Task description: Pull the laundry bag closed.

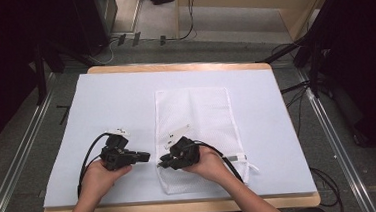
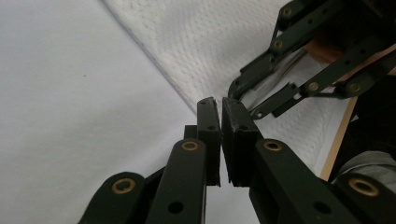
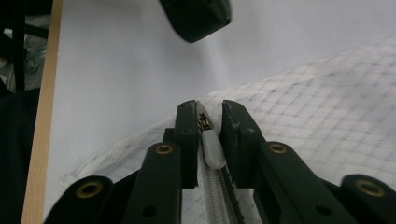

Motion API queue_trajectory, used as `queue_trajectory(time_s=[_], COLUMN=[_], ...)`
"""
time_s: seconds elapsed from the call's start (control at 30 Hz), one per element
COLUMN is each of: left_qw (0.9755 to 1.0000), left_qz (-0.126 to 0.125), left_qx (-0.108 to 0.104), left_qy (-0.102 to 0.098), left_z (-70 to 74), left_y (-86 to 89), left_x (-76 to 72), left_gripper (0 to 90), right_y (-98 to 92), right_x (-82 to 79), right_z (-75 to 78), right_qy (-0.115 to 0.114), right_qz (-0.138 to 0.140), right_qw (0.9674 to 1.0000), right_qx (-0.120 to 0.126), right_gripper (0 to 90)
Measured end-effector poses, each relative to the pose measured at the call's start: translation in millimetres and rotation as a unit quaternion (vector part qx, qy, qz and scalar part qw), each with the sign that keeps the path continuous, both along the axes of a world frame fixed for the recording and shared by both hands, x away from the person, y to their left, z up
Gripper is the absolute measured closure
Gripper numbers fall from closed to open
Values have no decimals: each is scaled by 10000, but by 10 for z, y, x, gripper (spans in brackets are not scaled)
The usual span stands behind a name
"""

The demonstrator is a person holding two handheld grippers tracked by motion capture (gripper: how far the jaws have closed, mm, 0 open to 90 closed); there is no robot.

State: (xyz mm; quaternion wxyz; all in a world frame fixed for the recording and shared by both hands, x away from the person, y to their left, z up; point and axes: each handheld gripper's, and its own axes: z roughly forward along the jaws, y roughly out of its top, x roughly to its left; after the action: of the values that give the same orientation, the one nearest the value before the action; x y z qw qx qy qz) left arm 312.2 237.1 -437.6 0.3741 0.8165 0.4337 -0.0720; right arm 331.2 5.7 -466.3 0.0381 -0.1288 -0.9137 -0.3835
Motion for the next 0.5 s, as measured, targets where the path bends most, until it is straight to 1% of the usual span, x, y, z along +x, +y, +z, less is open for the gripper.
queue_trajectory(time_s=[0.03, 0.07, 0.13, 0.17, 0.23, 0.3, 0.33, 0.37, 0.4, 0.43, 0.47, 0.5], left_qw=[10000, 10000, 9999, 9998, 9996, 9992, 9992, 9989, 9989, 9992, 9993, 9994], left_qz=[-3, -3, -26, -75, -113, -144, -144, -141, -141, -141, -122, -92], left_qx=[-5, -5, -62, 55, 138, 274, 274, 309, 309, 237, 247, 177], left_qy=[34, 34, 125, 180, 209, 263, 263, 309, 309, 294, 269, 298], left_z=[-13, -13, -58, -87, -112, -143, -143, -178, -178, -188, -193, -221], left_y=[-26, -26, -87, -146, -212, -251, -251, -253, -253, -248, -250, -255], left_x=[4, 4, 22, 39, 40, 40, 40, 51, 51, 57, 58, 71], left_gripper=[897, 900, 900, 900, 900, 900, 900, 900, 900, 900, 900, 900], right_y=[9, 7, -7, -11, -15, -19, -24, -25, -25, -27, -27, -30], right_x=[-26, -33, -49, -53, -66, -75, -78, -88, -88, -93, -93, -97], right_z=[-15, -16, -20, -27, -30, -32, -32, -36, -36, -38, -38, -38], right_qy=[-11, -27, -43, -63, -123, -82, -77, -121, -121, -116, -116, -116], right_qz=[70, 73, 56, 51, 4, -27, -32, -36, -36, -63, -63, -58], right_qw=[10000, 10000, 10000, 10000, 9999, 10000, 10000, 9999, 9999, 9999, 9999, 9999], right_qx=[-39, -54, -46, -14, -2, 12, 12, 28, 28, 32, 32, 38], right_gripper=[833, 837, 842, 844, 845, 847, 847, 848, 848, 849, 849, 849])
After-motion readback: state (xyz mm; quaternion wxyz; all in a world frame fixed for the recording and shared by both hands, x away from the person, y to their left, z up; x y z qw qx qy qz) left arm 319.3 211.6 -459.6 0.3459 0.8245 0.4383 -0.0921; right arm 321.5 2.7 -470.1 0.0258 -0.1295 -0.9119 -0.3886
